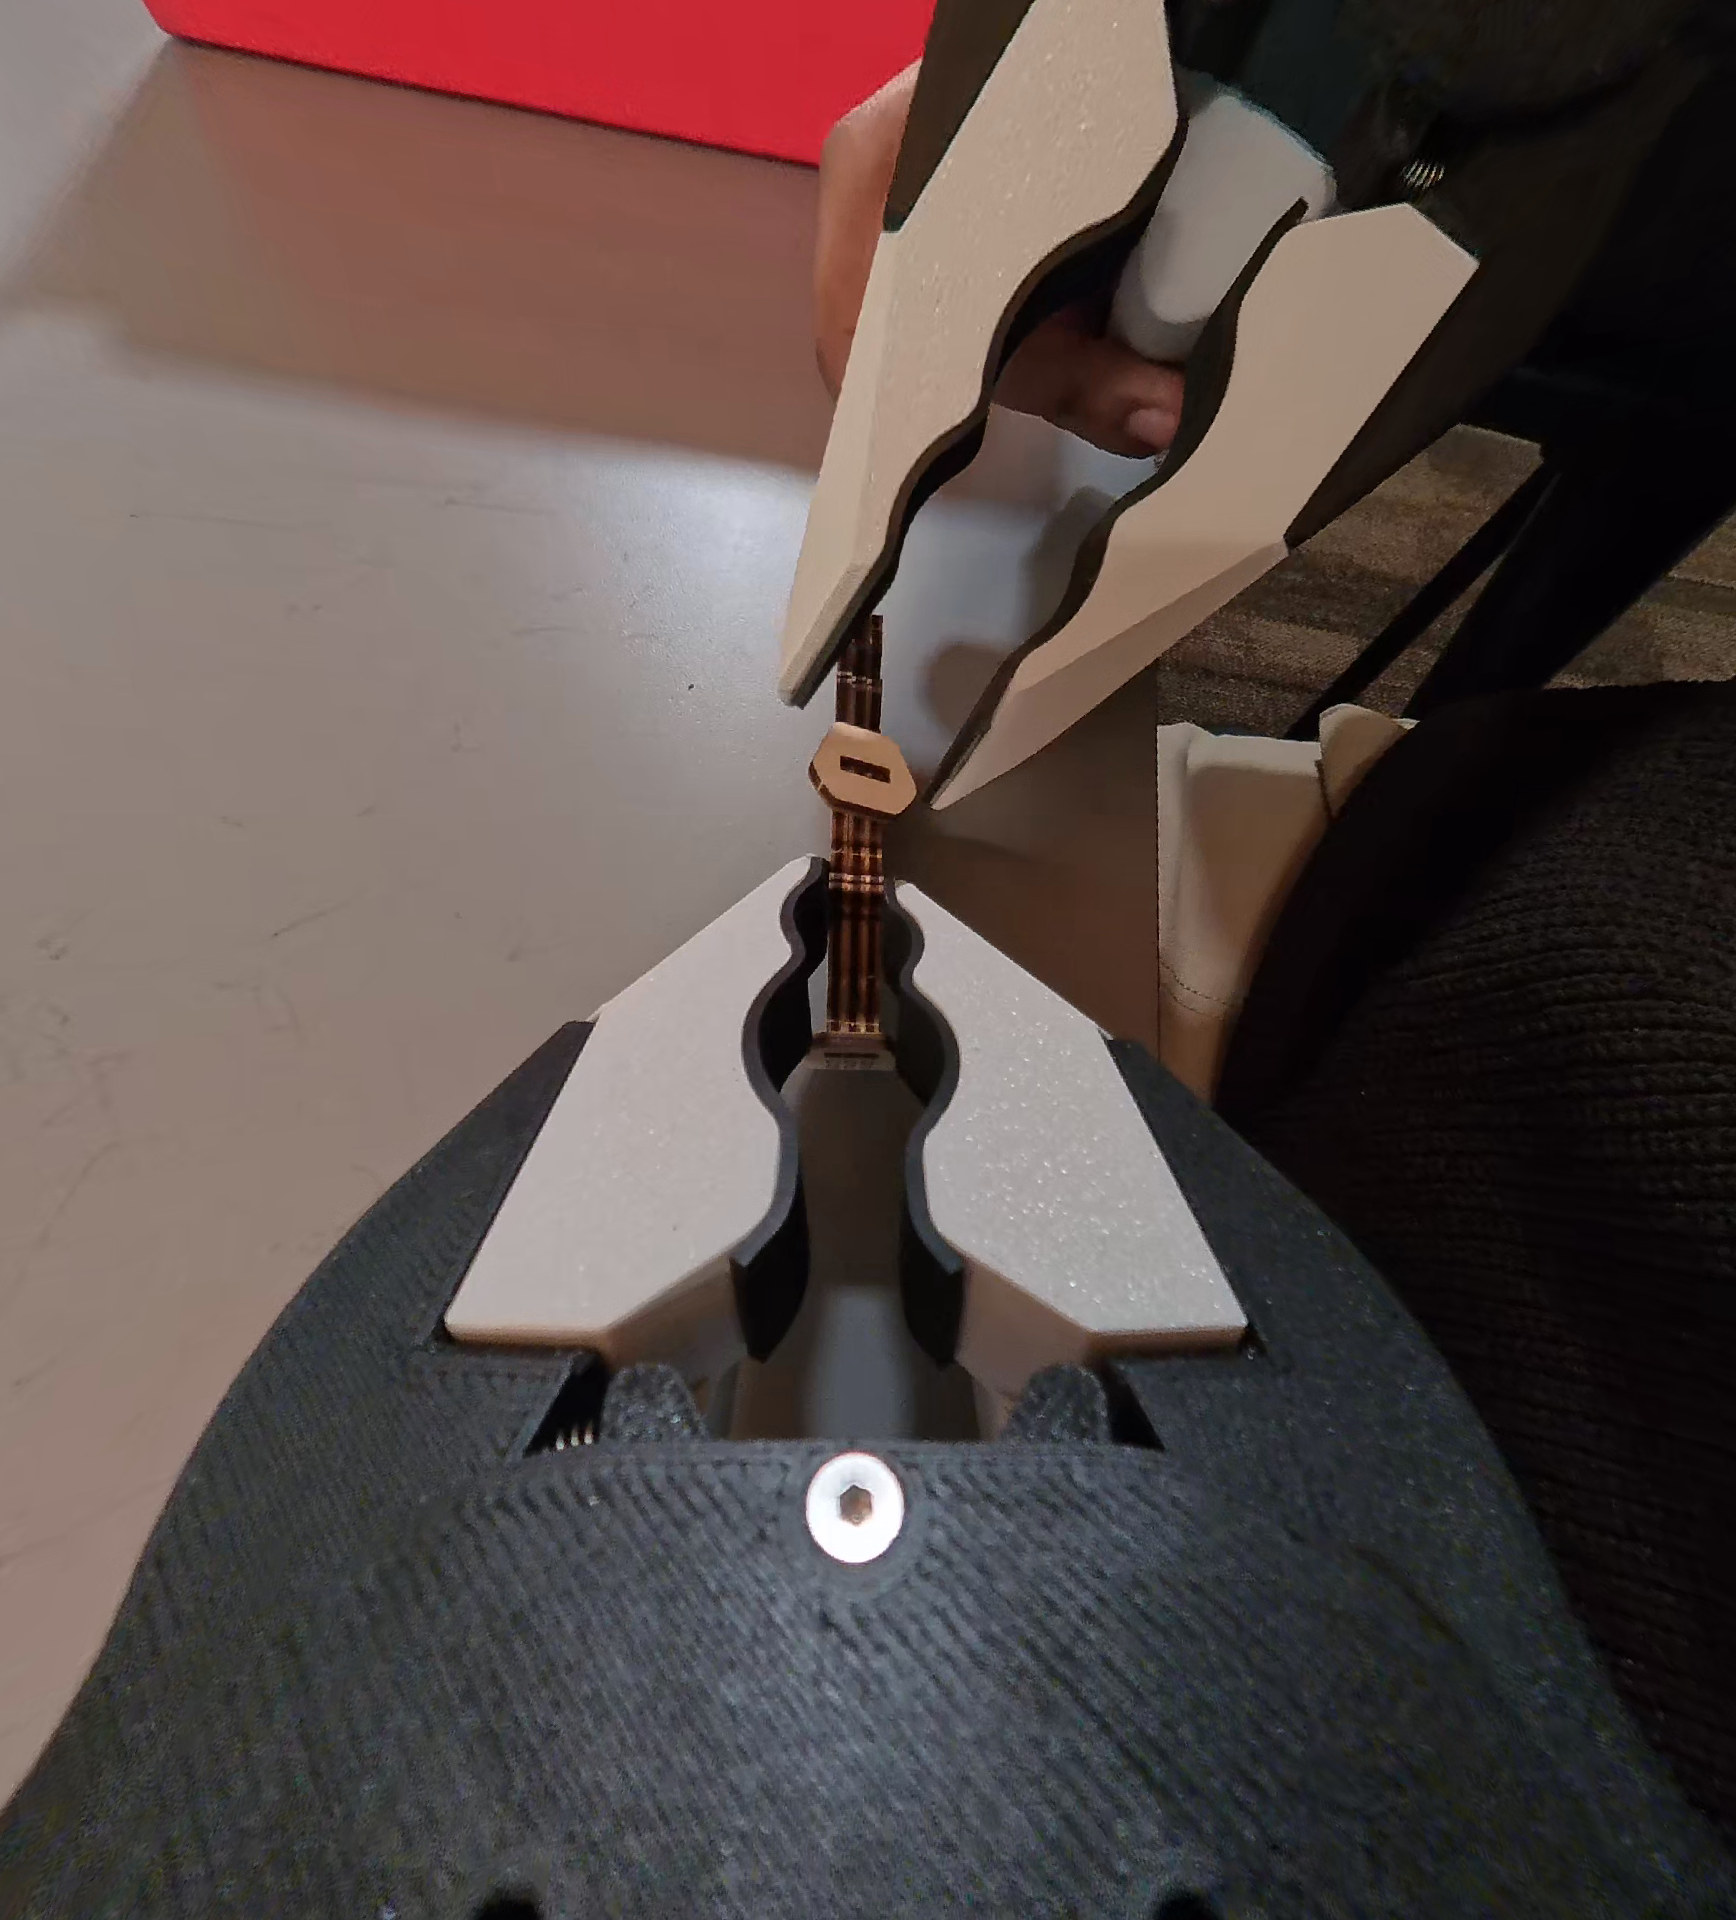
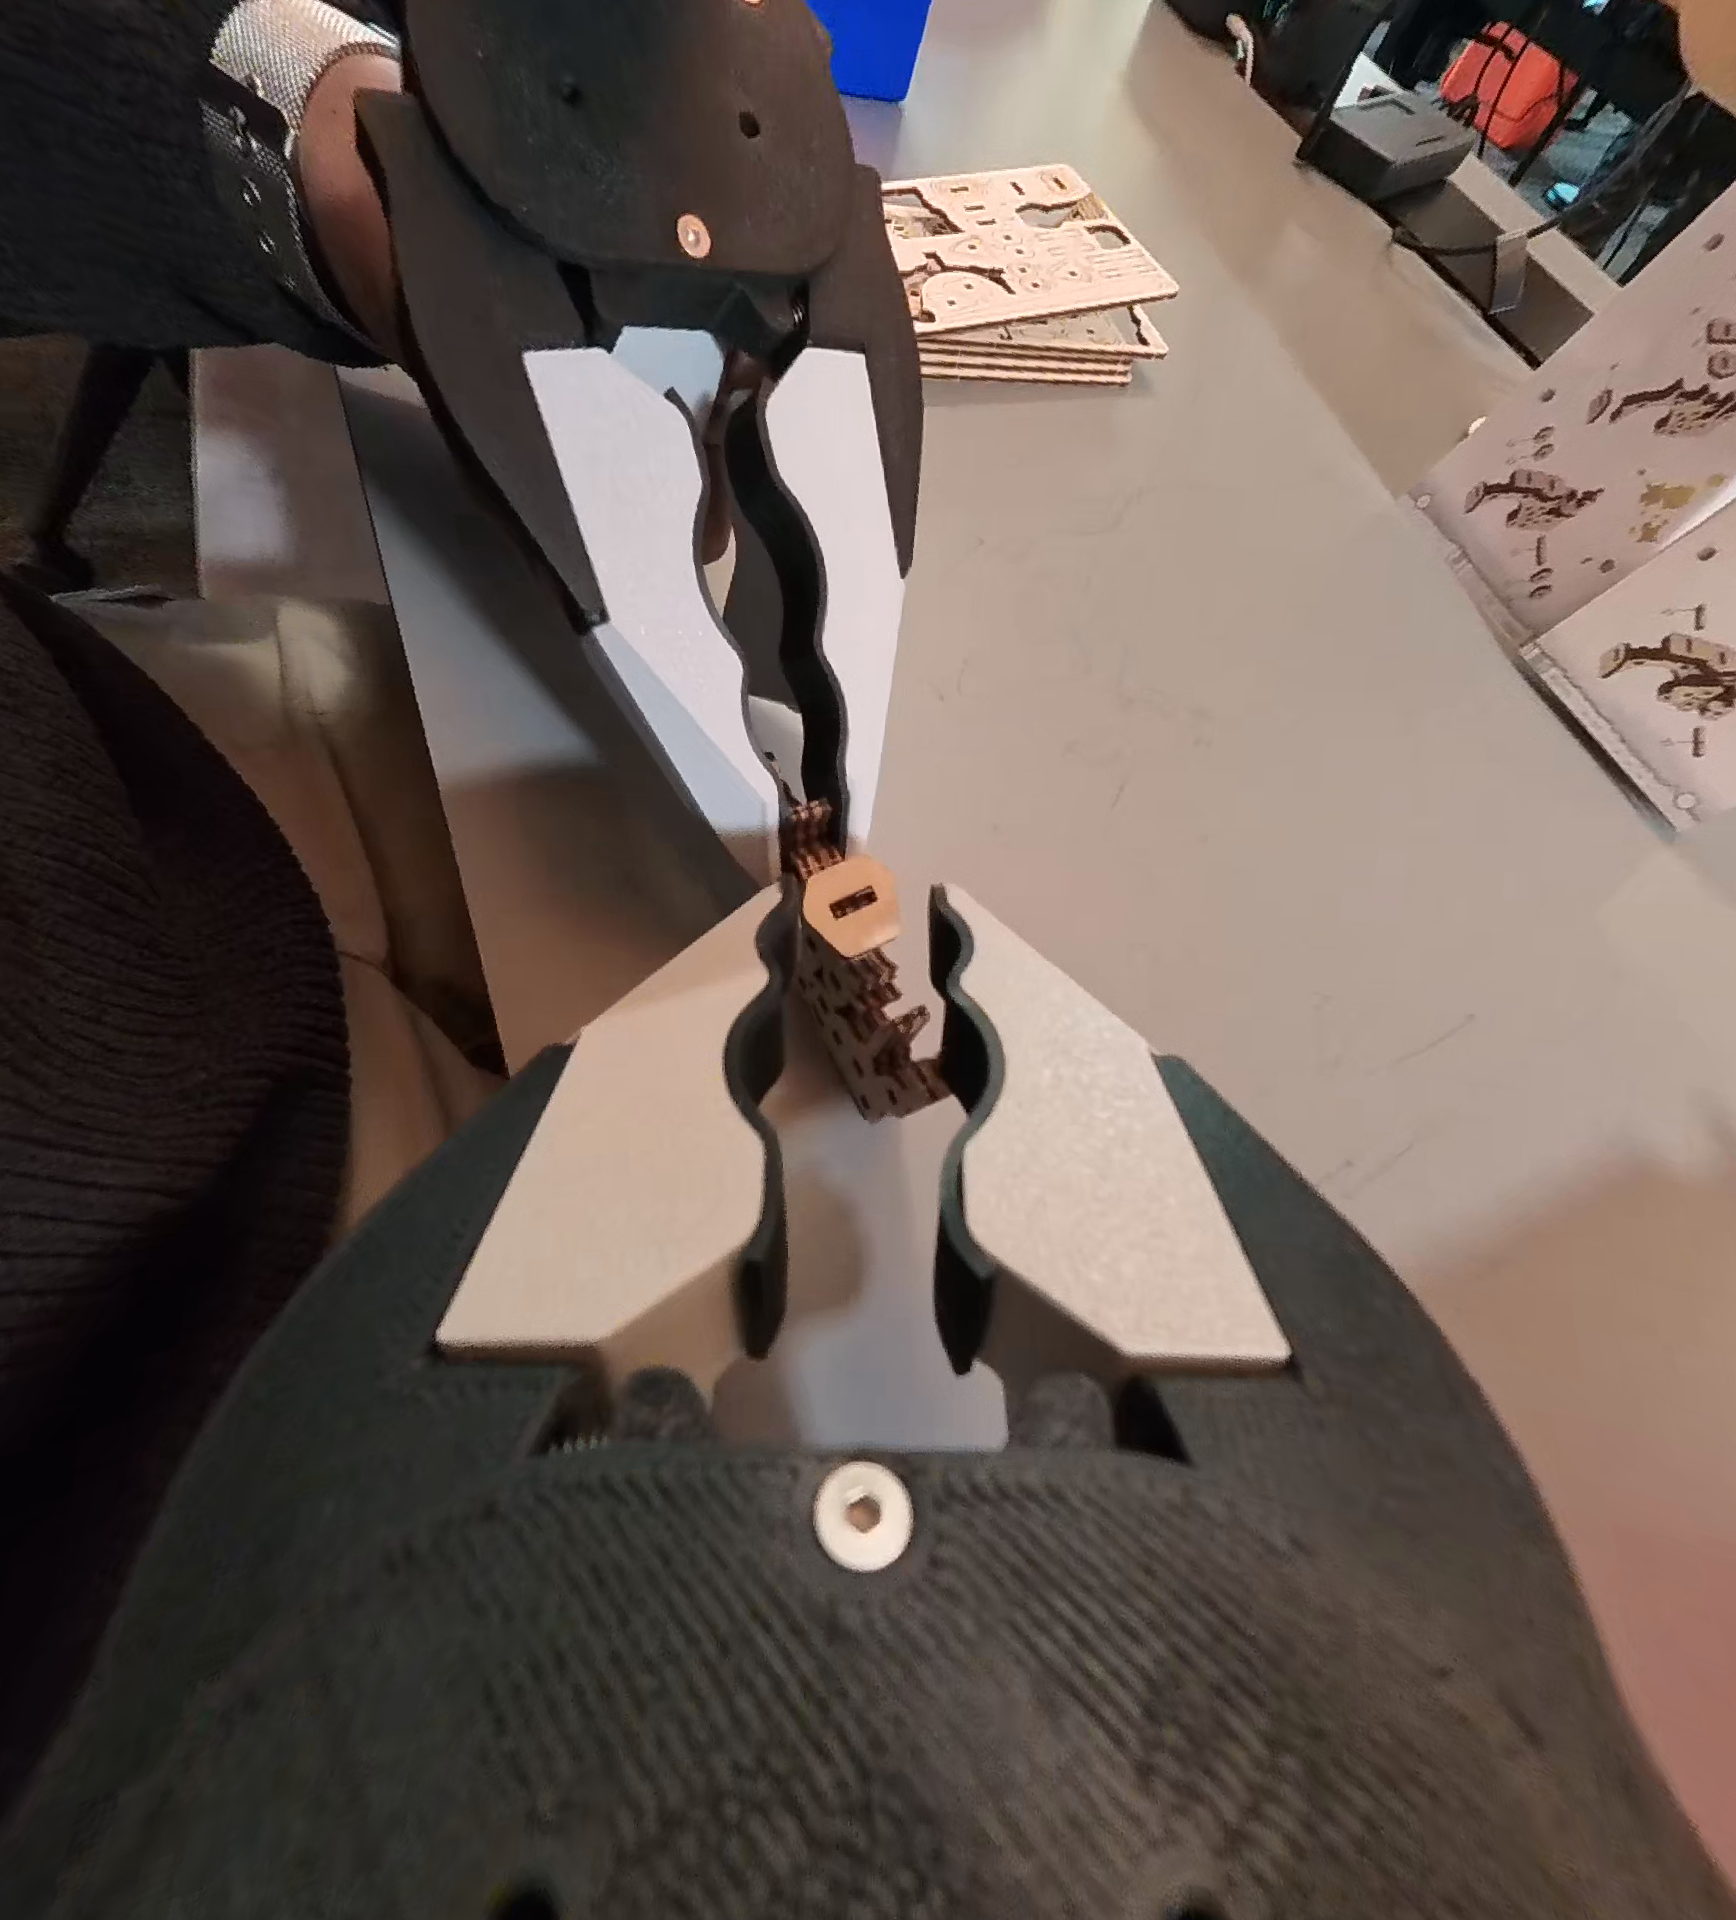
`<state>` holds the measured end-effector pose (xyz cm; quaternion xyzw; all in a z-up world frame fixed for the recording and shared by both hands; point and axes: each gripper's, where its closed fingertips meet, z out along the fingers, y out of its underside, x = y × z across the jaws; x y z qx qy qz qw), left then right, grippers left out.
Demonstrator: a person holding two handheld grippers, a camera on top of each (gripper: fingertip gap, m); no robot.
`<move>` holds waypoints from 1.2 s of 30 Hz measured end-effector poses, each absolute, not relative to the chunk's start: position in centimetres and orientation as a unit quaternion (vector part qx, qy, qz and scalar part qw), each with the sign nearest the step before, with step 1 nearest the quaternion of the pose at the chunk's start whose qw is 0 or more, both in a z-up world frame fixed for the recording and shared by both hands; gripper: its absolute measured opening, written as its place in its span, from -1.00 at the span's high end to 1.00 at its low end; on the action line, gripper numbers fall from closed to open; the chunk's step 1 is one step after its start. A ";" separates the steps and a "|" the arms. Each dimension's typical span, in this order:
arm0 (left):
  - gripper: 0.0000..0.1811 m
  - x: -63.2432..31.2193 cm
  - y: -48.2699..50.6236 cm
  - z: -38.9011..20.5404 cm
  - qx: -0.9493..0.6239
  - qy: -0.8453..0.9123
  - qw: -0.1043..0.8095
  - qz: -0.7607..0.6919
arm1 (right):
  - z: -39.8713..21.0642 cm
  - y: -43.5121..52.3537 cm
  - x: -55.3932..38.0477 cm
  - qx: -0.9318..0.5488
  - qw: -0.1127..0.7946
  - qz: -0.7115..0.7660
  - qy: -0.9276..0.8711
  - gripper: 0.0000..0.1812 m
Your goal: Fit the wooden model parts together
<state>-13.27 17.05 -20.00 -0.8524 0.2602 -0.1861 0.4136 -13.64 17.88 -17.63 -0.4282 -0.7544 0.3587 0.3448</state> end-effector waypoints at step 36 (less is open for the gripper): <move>0.90 -13.0 16.9 -20.1 -0.850 0.277 0.414 -0.174 | -17.3 18.4 -14.0 -0.454 0.339 0.381 -0.731 0.92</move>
